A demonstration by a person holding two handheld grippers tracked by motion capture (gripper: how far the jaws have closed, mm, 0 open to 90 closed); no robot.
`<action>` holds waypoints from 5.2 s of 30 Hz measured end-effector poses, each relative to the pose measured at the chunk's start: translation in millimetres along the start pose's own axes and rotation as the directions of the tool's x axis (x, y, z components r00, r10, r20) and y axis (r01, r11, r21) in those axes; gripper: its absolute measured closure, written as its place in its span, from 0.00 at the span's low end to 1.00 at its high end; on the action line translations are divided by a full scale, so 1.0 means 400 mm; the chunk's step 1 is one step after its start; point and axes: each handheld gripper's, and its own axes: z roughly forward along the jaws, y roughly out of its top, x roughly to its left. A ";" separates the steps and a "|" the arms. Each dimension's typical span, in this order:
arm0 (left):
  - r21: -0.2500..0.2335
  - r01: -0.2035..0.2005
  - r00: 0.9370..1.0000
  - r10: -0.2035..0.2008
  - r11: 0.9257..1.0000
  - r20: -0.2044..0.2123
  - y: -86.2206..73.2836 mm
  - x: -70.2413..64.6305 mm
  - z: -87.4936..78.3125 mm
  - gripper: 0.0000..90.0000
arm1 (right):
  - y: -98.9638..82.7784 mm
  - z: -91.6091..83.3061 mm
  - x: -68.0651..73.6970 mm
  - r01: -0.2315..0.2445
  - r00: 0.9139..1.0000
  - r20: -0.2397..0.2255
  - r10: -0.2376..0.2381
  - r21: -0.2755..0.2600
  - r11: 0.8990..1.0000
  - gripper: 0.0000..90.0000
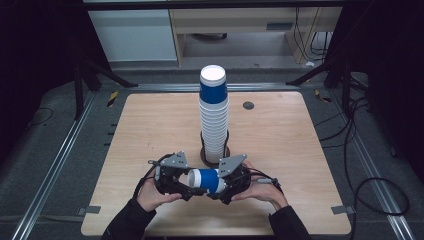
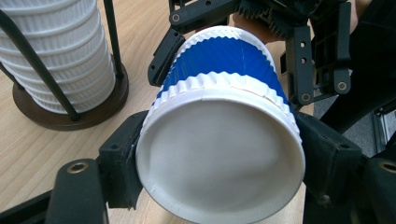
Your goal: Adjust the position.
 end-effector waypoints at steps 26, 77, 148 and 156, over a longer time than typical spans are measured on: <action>-0.197 -0.002 0.999 -0.008 0.980 -0.050 -0.009 0.036 -0.105 0.29 | -0.016 -0.112 -0.044 -0.148 0.989 -0.004 0.151 -0.212 0.966 0.08; -0.010 -0.080 0.997 0.081 0.997 0.017 -0.013 0.017 -0.037 0.18 | -0.027 -0.095 -0.033 -0.121 0.991 -0.067 0.115 -0.106 0.987 0.16; -0.122 -0.127 0.991 0.132 0.984 0.034 -0.020 0.009 -0.035 0.32 | 0.003 -0.122 -0.034 -0.204 0.976 -0.136 0.172 -0.280 0.938 0.07; -0.112 -0.141 0.988 0.147 0.984 0.052 -0.018 -0.003 -0.020 0.32 | 0.005 -0.107 -0.029 -0.217 0.970 -0.174 0.172 -0.280 0.935 0.08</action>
